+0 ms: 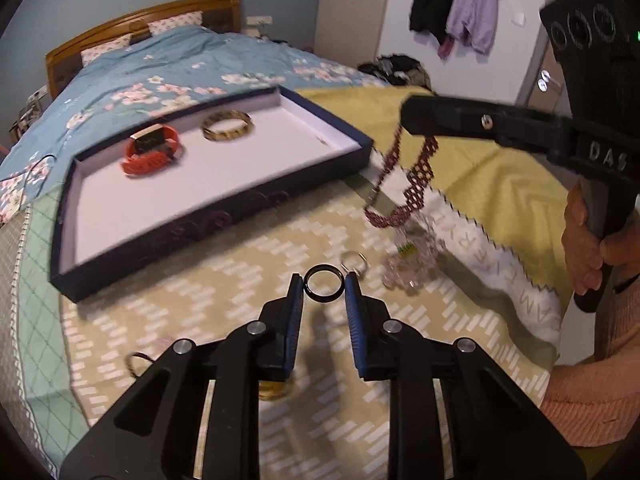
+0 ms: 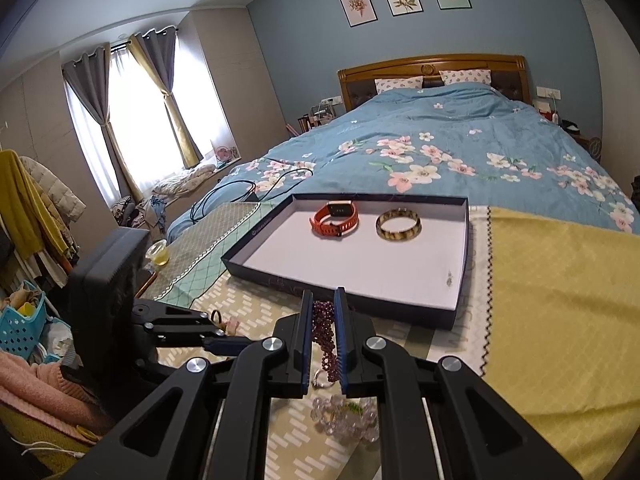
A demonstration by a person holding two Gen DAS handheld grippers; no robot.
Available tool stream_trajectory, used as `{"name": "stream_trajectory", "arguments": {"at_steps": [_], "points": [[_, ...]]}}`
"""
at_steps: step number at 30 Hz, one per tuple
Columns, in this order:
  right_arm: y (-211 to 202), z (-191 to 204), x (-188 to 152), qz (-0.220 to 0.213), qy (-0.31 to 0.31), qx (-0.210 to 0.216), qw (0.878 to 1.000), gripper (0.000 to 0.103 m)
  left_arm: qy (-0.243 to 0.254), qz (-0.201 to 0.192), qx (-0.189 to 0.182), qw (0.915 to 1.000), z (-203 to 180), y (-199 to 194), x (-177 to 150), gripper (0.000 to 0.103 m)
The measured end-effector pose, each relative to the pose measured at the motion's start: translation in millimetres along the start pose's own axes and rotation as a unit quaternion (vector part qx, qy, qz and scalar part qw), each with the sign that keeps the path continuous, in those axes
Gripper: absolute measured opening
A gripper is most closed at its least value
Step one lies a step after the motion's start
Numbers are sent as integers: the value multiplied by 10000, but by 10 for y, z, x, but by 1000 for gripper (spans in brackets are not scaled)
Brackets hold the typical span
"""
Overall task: Organize jewelry
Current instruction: 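Carry the necklace and black ring into the white box and release both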
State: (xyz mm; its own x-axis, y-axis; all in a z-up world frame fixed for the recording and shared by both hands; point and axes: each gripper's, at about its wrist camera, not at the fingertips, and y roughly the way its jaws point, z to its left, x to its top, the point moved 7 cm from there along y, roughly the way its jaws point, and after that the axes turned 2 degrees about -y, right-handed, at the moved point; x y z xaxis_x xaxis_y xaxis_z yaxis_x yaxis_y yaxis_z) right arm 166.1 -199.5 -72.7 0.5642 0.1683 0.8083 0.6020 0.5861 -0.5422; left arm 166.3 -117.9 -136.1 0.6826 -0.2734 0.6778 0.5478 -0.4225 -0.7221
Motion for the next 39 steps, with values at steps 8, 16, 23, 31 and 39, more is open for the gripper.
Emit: {"name": "stream_trajectory", "arguments": {"at_steps": [8,16,23,31,39], "points": [[90,-9,298,-144,-102,-7,9998,9,-203,-456,326,9982,327,-288,262,22],[284,-82,535,-171,-62,-10,9998,9,-314,-666,584,9956,614,-398,490,22],[569,-236,648,-70,218,-53,9997,9,-351,-660,776,9942,769,-318,636,22],[876,-363,725,58,507,-105,9986,9,-377,-589,918,9933,913,-146,726,22],[1101,-435,765,140,721,-158,9972,9,-443,-446,1041,9926,1074,38,768,22]]}}
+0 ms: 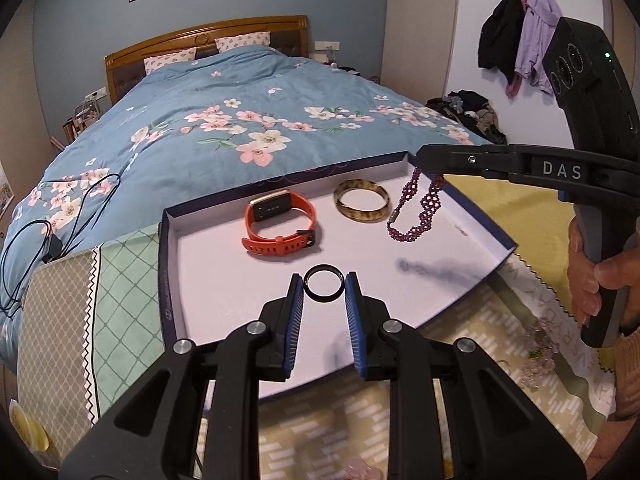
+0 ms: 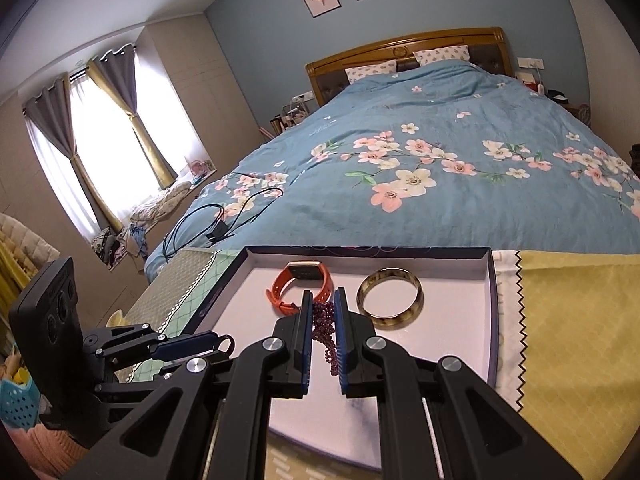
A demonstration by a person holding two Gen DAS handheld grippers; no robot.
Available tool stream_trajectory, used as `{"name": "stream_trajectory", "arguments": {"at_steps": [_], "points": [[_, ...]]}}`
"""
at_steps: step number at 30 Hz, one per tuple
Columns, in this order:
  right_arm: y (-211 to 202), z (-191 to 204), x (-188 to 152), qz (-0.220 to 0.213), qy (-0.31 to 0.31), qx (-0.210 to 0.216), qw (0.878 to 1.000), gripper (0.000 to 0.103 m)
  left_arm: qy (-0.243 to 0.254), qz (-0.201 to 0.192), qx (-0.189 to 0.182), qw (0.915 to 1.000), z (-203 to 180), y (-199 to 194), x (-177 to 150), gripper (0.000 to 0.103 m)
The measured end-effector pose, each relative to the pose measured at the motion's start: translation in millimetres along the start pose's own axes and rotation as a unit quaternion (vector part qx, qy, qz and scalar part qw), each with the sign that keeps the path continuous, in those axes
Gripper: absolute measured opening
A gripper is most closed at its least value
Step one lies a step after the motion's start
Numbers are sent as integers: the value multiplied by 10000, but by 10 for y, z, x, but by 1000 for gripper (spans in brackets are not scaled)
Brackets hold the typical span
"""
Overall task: Organize jewelry
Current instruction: 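Carry the necklace and black ring into the white box and release both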
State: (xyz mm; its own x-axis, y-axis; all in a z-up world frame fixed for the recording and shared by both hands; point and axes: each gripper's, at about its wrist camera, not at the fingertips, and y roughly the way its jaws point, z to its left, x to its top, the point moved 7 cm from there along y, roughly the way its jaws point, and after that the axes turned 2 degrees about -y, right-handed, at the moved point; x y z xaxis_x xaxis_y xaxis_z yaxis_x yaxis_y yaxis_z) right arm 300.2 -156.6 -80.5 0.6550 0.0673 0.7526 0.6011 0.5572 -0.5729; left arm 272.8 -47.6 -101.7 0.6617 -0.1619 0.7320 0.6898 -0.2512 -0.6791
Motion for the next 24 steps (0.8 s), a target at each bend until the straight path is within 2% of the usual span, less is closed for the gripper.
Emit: {"name": "stream_trajectory", "arguments": {"at_steps": [12,24], "points": [[243,-20,42,60,375,118,9992,9,-41,163,141,9998,136,204,0,22],[381,-337,-93,315,777,-201,9963,9,10,338,211,9992,181,394,-7,22]]}}
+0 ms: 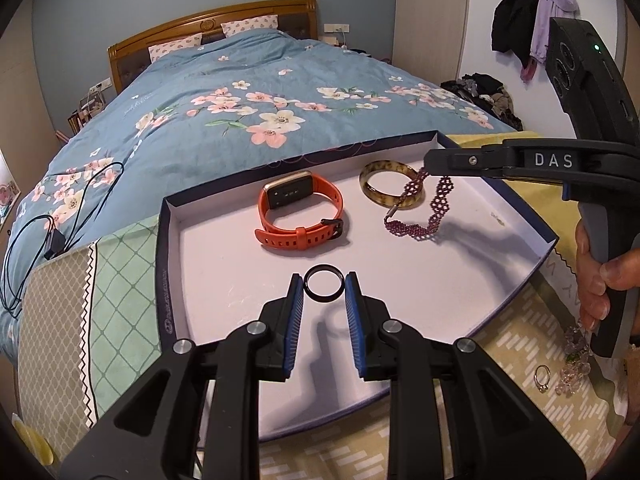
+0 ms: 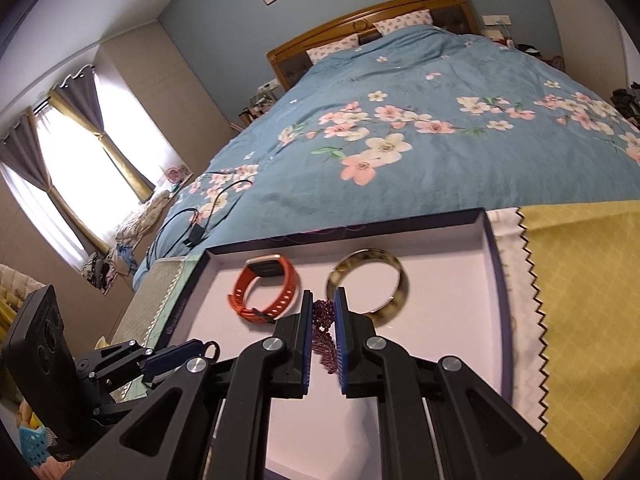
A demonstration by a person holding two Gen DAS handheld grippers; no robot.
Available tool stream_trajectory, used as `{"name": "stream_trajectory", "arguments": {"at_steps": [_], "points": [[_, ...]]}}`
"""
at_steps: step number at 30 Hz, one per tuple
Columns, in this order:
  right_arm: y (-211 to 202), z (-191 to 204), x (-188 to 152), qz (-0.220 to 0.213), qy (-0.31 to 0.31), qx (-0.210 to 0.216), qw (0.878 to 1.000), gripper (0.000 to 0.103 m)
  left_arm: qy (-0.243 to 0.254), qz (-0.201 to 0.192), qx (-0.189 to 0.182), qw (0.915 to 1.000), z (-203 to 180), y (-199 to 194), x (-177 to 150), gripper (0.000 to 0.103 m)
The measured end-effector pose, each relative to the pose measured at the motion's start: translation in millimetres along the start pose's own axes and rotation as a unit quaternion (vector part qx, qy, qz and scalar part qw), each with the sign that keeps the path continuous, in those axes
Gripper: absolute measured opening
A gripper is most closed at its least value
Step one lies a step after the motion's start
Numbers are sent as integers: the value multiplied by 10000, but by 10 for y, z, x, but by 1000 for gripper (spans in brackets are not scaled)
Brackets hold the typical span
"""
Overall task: Organize jewelry
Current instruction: 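Carry the necklace and black ring into the white box and release both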
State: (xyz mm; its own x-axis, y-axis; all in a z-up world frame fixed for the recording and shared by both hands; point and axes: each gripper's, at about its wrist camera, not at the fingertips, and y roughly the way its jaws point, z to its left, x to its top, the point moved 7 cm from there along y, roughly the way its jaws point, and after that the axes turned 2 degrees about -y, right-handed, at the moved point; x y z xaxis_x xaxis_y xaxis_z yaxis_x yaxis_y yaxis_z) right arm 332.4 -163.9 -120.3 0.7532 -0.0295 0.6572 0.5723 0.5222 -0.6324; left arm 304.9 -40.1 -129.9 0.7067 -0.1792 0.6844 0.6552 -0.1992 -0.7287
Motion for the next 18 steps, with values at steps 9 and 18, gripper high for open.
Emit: {"name": "stream_trajectory", "arguments": {"at_steps": [9,18], "points": [[50,-191,-75,147,172,-198,9995,12,24,146,-3,9999,15,137,43,22],[25,-262,-63,106,300,-188,9993,20,35,251,26,9997,9,254,72,22]]}}
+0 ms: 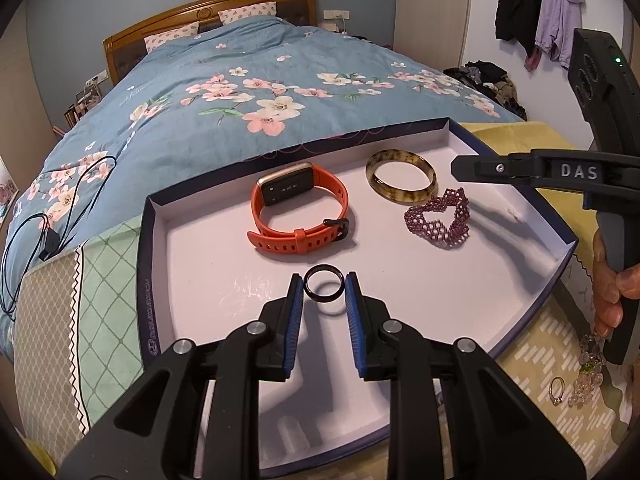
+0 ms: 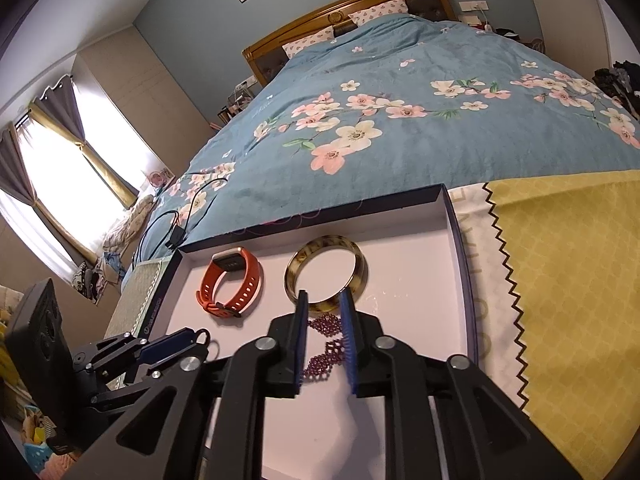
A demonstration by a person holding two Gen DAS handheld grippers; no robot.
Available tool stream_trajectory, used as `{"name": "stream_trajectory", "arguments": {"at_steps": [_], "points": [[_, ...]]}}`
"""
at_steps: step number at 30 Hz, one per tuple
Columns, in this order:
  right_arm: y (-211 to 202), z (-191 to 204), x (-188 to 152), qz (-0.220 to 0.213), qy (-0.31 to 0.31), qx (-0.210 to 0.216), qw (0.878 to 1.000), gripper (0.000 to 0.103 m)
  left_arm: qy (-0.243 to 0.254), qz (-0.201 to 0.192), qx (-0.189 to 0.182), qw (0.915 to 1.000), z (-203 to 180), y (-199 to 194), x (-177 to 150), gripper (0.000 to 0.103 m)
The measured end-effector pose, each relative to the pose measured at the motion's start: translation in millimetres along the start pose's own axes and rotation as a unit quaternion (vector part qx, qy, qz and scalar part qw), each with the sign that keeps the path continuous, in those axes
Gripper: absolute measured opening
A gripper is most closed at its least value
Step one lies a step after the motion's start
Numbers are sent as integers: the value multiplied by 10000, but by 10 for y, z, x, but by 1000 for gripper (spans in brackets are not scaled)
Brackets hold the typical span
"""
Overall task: Organize jewelry
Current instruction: 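Carry the necklace and black ring into the white box and release both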
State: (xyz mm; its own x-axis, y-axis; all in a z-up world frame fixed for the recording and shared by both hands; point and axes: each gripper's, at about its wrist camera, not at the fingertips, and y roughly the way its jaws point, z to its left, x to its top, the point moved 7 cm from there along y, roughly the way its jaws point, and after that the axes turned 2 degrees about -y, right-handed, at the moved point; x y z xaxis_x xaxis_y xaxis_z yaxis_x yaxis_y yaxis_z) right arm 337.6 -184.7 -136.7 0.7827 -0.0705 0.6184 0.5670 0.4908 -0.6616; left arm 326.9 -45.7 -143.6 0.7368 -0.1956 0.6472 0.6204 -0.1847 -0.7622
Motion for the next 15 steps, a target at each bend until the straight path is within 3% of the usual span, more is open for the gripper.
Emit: {"name": "stream_trajectory", "arguments": {"at_steps": [2,9,15], "points": [[-29,14,8,-51,-4,28,10000,26,-8,24,32,10000,7,29,10,22],[-199,122,-2,-170,-120,234,9995,31,-67,107,43,9999,22,119,48,22],[-477,248,-97,-310,-629,216,9973,42,-103,88,95,9999,25,114,54,26]]}}
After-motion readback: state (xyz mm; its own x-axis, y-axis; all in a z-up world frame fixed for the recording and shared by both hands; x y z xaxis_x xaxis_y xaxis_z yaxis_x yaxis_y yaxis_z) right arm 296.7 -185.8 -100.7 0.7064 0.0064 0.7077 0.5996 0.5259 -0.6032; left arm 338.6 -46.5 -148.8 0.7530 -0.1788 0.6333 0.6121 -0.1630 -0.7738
